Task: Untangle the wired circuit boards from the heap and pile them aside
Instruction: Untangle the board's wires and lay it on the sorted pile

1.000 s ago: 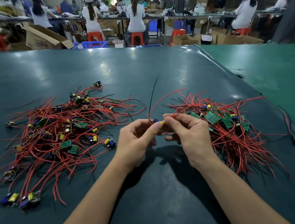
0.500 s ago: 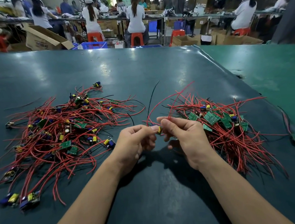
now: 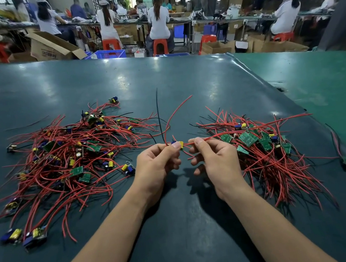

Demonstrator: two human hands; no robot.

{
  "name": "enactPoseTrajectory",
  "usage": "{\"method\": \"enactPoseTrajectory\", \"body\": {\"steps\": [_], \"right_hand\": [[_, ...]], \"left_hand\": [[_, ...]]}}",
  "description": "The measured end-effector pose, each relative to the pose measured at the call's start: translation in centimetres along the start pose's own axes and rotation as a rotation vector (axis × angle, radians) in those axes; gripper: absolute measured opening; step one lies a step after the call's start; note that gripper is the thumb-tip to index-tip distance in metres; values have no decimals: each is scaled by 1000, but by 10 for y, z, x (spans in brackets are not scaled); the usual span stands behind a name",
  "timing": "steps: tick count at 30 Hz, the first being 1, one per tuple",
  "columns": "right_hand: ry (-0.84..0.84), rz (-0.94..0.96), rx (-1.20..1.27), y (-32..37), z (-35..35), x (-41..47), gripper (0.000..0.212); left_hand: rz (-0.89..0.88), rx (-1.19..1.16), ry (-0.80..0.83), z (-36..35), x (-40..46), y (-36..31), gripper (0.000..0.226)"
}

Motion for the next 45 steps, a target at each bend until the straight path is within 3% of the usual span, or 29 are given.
{"method": "enactPoseTrajectory", "body": {"steps": [4,11,16,24,29,34,38,42,45], "right_hand": [[-27,-34,66,-3,6,2,22],[-140,87,28,7,16,4,21],[-261,148,-9,9,30,3,26],[-227,216,77,18,30,2,16],[-276,220,70,20,39,4,28],[-293,200,124,16,44,7,21],[-307,236,67,18,46,5,32],[-230,75,223,8,37,10,12],[2,-200,243,-11,12,7,37]], "left_hand": [[-24,20,28,-3,-1,-2,16],[-141,32,-98,10,0,-11,21],[-126,57,-39,3,-1,-8,17],[-116,49,-46,7,1,-7,22],[-105,45,-4,2,2,-4,17],[-98,47,45,-1,2,-5,24],[-100,45,26,1,1,-5,22],[-102,-6,-12,6,2,-6,20],[-117,-16,-17,8,3,-6,20]]}}
Point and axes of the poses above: each hand's wrist, its own x-axis towards the middle knuckle, its own z-axis out of the back of the hand, y = z × x, the point moved 9 cm from there along x, towards the middle knuckle, and after that the axes turned 3 degrees about y, right-handed, at the moved point
